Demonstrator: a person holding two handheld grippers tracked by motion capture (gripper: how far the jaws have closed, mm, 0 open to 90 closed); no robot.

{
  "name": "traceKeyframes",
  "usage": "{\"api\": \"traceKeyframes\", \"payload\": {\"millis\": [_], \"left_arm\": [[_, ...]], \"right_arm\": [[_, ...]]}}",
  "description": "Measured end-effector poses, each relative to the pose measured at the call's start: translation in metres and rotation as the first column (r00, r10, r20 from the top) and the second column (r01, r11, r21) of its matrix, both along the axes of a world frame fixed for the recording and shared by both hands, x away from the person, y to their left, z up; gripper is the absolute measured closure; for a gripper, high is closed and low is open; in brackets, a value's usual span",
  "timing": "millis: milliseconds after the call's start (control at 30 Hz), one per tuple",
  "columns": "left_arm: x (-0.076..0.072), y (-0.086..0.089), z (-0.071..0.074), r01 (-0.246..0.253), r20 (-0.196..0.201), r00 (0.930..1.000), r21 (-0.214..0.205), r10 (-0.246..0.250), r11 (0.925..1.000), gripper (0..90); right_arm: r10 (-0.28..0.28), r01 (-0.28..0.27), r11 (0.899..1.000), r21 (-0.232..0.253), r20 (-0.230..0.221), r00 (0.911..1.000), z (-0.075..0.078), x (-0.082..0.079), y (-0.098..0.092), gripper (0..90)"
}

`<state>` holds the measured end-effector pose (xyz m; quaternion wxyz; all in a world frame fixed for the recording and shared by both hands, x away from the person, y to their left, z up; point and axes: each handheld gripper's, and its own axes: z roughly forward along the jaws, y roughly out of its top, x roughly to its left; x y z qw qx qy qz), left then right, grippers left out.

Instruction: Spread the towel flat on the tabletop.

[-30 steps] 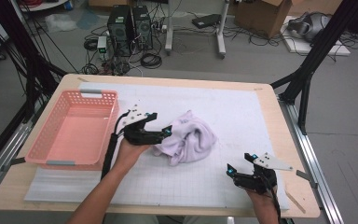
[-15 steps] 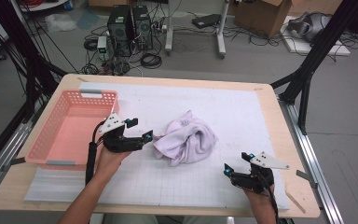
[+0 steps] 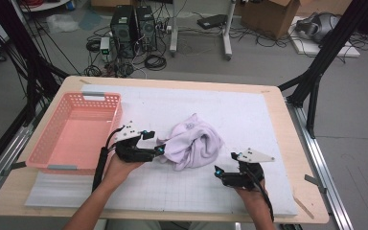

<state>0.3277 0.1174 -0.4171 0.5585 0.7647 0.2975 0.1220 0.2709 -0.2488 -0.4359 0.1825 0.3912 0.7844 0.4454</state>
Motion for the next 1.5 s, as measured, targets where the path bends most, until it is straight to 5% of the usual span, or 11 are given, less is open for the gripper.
{"api": "traceKeyframes", "payload": {"millis": [200,333,433,667,833,933,1000,1067,1300,1433,1500], "left_arm": [[0.004,-0.023,-0.011,0.039,-0.008,0.9992,0.062,-0.038,0.9973,37.6],[0.006,-0.034,-0.018,0.062,-0.006,0.9981,0.104,-0.062,0.9926,59.9],[0.005,-0.034,-0.016,0.053,0.007,0.9985,0.112,-0.054,0.9922,79.5],[0.002,-0.022,-0.005,0.037,0.045,0.9982,0.080,-0.040,0.9961,81.6],[-0.001,-0.015,0.001,0.028,0.060,0.9978,0.026,-0.029,0.9993,81.9],[-0.002,-0.014,0.003,0.034,0.058,0.9977,-0.001,-0.034,0.9994,82.0],[-0.003,-0.015,0.003,0.042,0.056,0.9975,0.007,-0.043,0.9991,81.9],[-0.004,-0.017,0.002,0.051,0.053,0.9972,0.011,-0.052,0.9986,81.9],[-0.016,-0.033,-0.002,0.120,0.015,0.9927,-0.028,-0.120,0.9924,79.3],[-0.022,-0.046,-0.008,0.137,-0.020,0.9903,-0.021,-0.137,0.9904,56.8],[-0.024,-0.048,-0.009,0.138,-0.015,0.9903,-0.015,-0.138,0.9903,50.2]], "right_arm": [[0.075,-0.077,0.995,-0.067,-0.034,0.9966,-0.007,0.018,0.029,41.7],[0.060,-0.067,0.987,-0.145,-0.051,0.9969,-0.013,0.024,0.041,68.1],[0.049,-0.056,0.988,-0.142,-0.053,0.9974,-0.012,0.024,0.037,89.4],[0.059,-0.064,0.993,-0.099,-0.053,0.9968,-0.011,0.013,0.019,88.5],[0.042,-0.042,0.999,-0.034,0.010,0.9991,-0.003,0.018,0.030,40.4],[0.076,-0.073,0.991,-0.114,0.025,0.9968,-0.004,0.027,0.059,44.6],[0.071,-0.065,0.978,-0.196,0.024,0.9972,-0.006,0.029,0.072,74.5],[0.034,-0.036,0.988,-0.153,-0.016,0.9993,-0.004,0.030,0.064,82.7],[-0.012,0.013,0.994,-0.107,0.012,0.9999,0.000,0.000,0.013,81.9],[-0.067,0.068,0.990,-0.125,0.007,0.9977,-0.001,-0.012,-0.010,75.7],[-0.079,0.085,0.990,-0.109,0.057,0.9952,0.008,-0.016,-0.011,62.4]]}}
